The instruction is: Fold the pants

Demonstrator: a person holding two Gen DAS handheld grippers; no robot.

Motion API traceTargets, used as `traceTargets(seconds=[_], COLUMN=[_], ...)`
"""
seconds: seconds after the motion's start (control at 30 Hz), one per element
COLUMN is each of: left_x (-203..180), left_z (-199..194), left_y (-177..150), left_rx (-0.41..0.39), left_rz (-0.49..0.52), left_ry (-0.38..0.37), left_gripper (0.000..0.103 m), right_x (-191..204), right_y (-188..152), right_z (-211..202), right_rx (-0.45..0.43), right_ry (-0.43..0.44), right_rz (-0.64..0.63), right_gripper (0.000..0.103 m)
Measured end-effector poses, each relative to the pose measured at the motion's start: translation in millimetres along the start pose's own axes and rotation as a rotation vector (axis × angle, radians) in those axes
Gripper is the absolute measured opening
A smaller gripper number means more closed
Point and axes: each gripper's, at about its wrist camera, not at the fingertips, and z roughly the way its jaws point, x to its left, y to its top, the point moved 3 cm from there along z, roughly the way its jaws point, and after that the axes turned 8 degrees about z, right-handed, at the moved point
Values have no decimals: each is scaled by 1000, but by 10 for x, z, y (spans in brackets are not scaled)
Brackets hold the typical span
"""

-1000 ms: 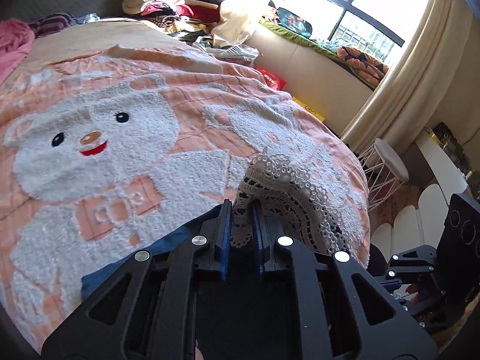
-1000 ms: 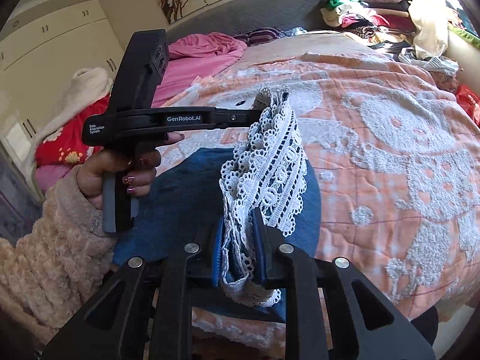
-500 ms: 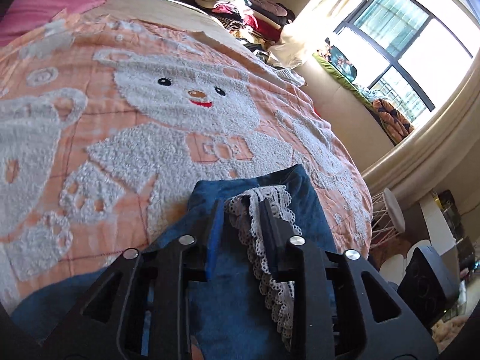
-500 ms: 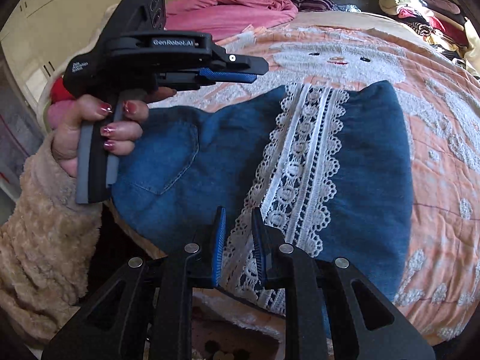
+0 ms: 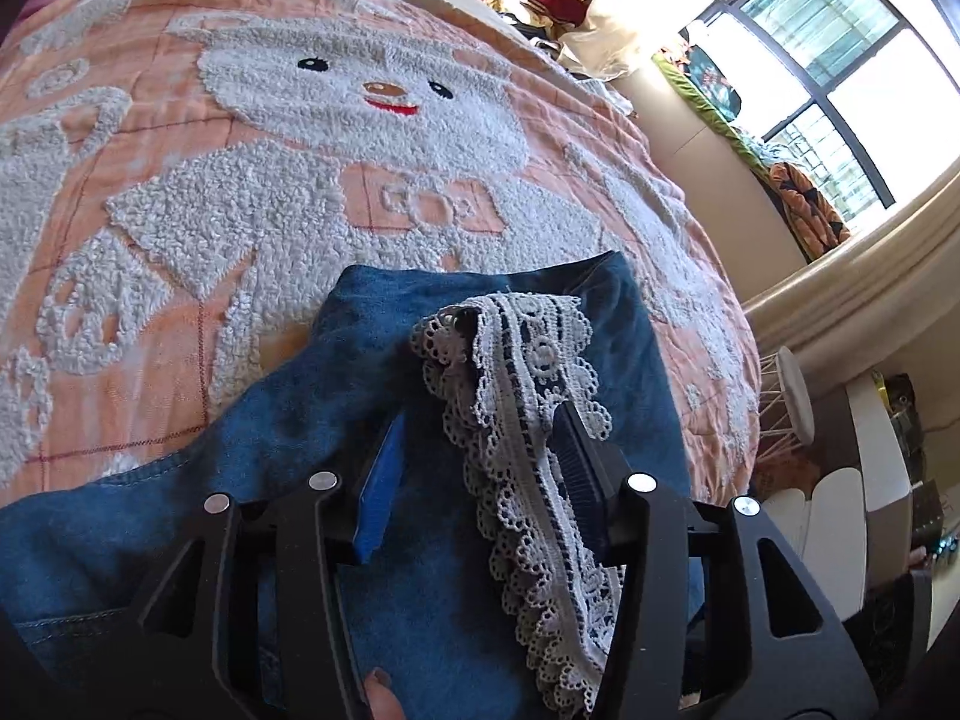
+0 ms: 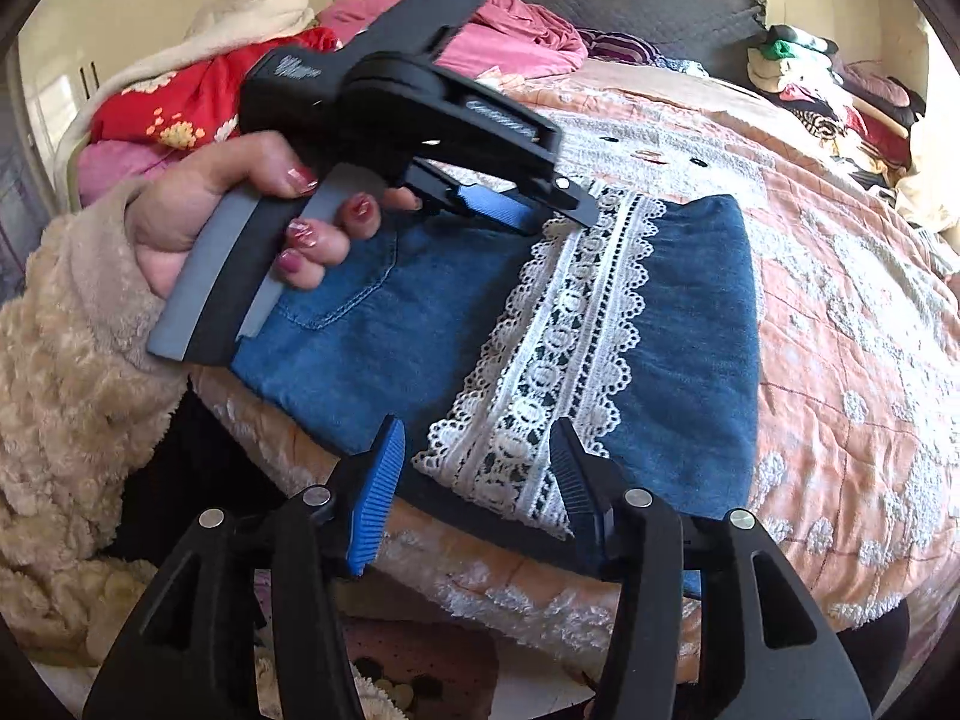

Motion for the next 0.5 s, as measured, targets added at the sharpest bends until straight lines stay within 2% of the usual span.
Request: traceTargets(seconds=[0.07,0.27,0.3,0.37,0.4,0.47,0.5], left_x=[-15,-62,-70,-87,-97,-123,-133], left_z=[48,76,90,132,157,196,202], left_y=[11,62,73,90,100,117,122], left_rx=[9,16,19,26,29,30,27], left_rz=[5,4,6,16,21,35,38], left_ry=[8,12,12,14,17,26,29], left_gripper=[41,42,45,47,48,48,43], right_x=[74,155,127,59,15,-52,-92], right_y=[-18,-87,-96,-105,-108,-101,-80], right_z=[65,381,388,379,367,332,303], right_rx=[-2,23,18,16,14,15,12], right_ry=[-39,-178,-196,-194,-199,-174,-151], right_rz=[-39,-155,-153,-131,-123,-111,-92], right_gripper=[58,59,58,52,43,38,32])
